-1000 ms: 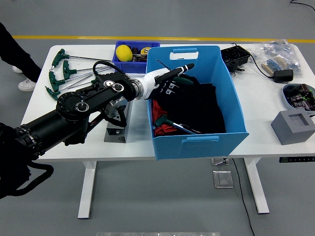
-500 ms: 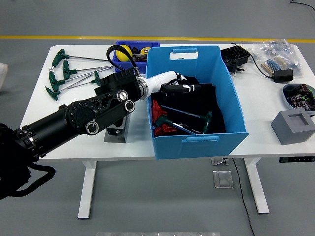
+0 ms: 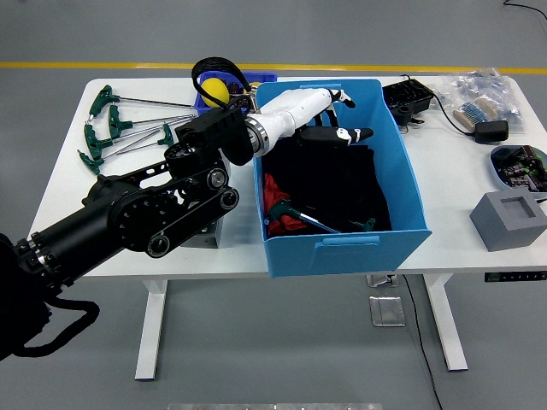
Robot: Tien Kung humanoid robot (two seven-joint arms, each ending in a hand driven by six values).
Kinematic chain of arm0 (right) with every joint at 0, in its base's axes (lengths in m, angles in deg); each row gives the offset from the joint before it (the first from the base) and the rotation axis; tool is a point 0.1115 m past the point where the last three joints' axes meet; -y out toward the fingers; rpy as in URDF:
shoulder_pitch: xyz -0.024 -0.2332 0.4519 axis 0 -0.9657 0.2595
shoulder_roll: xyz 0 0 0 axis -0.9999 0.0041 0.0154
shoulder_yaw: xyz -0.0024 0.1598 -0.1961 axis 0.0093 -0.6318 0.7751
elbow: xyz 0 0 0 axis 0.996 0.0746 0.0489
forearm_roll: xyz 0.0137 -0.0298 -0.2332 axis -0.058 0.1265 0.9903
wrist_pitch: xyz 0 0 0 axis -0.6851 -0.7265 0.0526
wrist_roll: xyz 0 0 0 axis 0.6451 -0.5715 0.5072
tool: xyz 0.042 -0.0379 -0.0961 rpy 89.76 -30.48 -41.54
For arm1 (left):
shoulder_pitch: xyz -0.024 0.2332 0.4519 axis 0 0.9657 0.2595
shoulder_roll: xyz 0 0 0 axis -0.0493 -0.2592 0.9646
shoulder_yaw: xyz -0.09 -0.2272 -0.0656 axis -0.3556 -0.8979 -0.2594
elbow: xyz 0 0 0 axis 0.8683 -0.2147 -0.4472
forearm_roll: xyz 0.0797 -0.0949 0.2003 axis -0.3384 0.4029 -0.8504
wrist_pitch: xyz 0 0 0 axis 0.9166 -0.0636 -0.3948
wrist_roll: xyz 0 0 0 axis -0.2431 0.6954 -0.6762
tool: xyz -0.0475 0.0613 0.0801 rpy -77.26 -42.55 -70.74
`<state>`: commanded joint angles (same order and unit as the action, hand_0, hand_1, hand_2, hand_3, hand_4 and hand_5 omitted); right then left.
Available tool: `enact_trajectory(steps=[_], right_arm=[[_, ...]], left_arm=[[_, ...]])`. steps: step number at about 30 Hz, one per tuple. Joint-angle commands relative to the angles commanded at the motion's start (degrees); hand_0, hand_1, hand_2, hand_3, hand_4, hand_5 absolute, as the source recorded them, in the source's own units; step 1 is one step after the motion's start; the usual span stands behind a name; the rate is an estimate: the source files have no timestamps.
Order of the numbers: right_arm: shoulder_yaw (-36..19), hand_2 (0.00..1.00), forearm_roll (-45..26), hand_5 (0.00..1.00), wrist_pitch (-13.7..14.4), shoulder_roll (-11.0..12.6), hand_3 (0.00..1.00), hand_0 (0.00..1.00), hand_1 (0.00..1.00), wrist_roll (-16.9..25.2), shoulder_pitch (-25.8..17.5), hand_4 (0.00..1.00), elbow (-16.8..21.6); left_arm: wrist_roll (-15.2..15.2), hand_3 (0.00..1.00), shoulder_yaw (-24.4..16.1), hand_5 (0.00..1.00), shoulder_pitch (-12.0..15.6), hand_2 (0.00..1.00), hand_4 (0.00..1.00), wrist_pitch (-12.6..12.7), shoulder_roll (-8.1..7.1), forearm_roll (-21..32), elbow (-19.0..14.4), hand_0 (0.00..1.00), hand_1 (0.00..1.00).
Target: Lift tool from toolbox,place it in box,lift tool from toolbox,place it in box
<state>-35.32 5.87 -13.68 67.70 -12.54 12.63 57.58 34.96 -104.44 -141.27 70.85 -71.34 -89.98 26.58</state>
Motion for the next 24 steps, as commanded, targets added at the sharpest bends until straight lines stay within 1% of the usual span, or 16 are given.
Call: enact_trajectory(steps=[1,2,3,5,6,7,10,11,12,13,15,16,18,19,20,24], right_arm=[[0.0,0.679,-0.1,0.571,0.0,0.0,0.532,0.622,0.616,0.0,-0.1,0.781,0.0],[0.0,0.679,-0.2,0.571,0.0,-0.1,0.532,0.622,0.616,0.0,-0.1,0.781,0.0],[0.0,0.679,-0.2,0.571,0.0,-0.1,0.532,0.622,0.616,0.0,-0.1,0.781,0.0],[-0.1,0.679,0.0,0.571,-0.1,-0.1,0.532,0.622,0.616,0.0,-0.2,0.781,-0.1],[-0.1,0.679,-0.1,0.571,-0.1,-0.2,0.532,0.622,0.616,0.0,-0.3,0.781,-0.1],[-0.2,0.680,-0.2,0.571,-0.1,-0.2,0.532,0.624,0.616,0.0,-0.4,0.781,-0.1],[-0.2,0.680,-0.4,0.571,0.0,-0.3,0.532,0.624,0.616,0.0,-0.6,0.781,-0.2],[-0.1,0.680,-0.6,0.571,0.0,-0.3,0.532,0.624,0.616,0.1,-0.6,0.781,-0.2],[0.0,0.680,-0.9,0.571,0.0,-0.4,0.532,0.624,0.616,0.1,-0.7,0.781,-0.2],[0.1,0.679,-1.2,0.571,0.0,-0.4,0.532,0.623,0.617,0.2,-0.8,0.781,-0.2],[0.0,0.679,-1.4,0.571,0.1,-0.5,0.532,0.623,0.617,0.2,-1.0,0.781,-0.3],[-0.2,0.679,-1.2,0.571,0.2,-0.6,0.532,0.623,0.617,0.2,-1.2,0.781,-0.4],[-0.4,0.679,-1.0,0.571,0.2,-0.7,0.532,0.623,0.617,0.1,-1.2,0.781,-0.4],[-0.5,0.679,-0.9,0.570,0.3,-0.8,0.532,0.619,0.616,0.1,-1.3,0.780,-0.5],[-0.5,0.679,-1.0,0.570,0.3,-0.8,0.532,0.619,0.616,0.1,-1.3,0.780,-0.5],[-0.5,0.679,-1.3,0.570,0.4,-1.0,0.532,0.619,0.616,0.2,-1.5,0.780,-0.6]], left_arm=[[0.4,0.843,-1.2,0.998,0.8,0.671,0.841,0.6,-0.41,-0.6,-1.1,0.331,0.534],[1.0,0.843,-2.9,0.998,2.0,0.671,0.841,1.4,-1.12,-1.6,-2.8,0.331,0.534],[1.2,0.843,-3.7,0.998,2.5,0.671,0.841,1.7,-1.42,-2.1,-3.6,0.331,0.534],[1.9,0.843,-6.2,0.998,4.5,0.671,0.841,2.5,-2.55,-3.7,-6.4,0.331,0.534],[2.1,0.843,-7.2,0.998,5.4,0.671,0.841,2.8,-3.02,-4.3,-7.5,0.331,0.534],[2.3,0.838,-7.9,0.998,6.1,0.632,0.829,3.0,-3.41,-4.6,-8.5,0.320,0.521],[3.3,0.838,-10.9,0.998,9.3,0.632,0.829,3.1,-5.49,-6.6,-12.0,0.320,0.521],[3.4,0.838,-11.4,0.998,9.8,0.632,0.829,3.1,-5.92,-6.9,-12.5,0.320,0.521],[3.6,0.838,-12.6,0.998,10.8,0.632,0.829,3.1,-6.79,-7.7,-13.6,0.320,0.521],[3.7,0.838,-13.6,0.998,11.6,0.610,0.829,3.1,-7.45,-8.3,-14.4,0.314,0.518],[3.9,0.838,-15.7,0.998,13.0,0.610,0.829,3.4,-8.48,-9.3,-16.0,0.314,0.518],[4.0,0.838,-17.2,0.998,14.0,0.610,0.829,3.8,-9.14,-9.9,-17.1,0.314,0.518],[4.3,0.838,-19.3,0.998,15.3,0.610,0.829,4.4,-9.91,-10.8,-18.5,0.314,0.518],[4.5,0.830,-20.1,0.998,15.9,0.559,0.825,4.7,-10.26,-11.2,-19.1,0.288,0.486],[4.7,0.830,-21.7,0.998,17.1,0.559,0.825,5.3,-10.90,-12.1,-20.2,0.288,0.486],[5.7,0.830,-25.6,0.998,20.8,0.559,0.825,7.3,-12.50,-14.9,-22.2,0.288,0.486]])
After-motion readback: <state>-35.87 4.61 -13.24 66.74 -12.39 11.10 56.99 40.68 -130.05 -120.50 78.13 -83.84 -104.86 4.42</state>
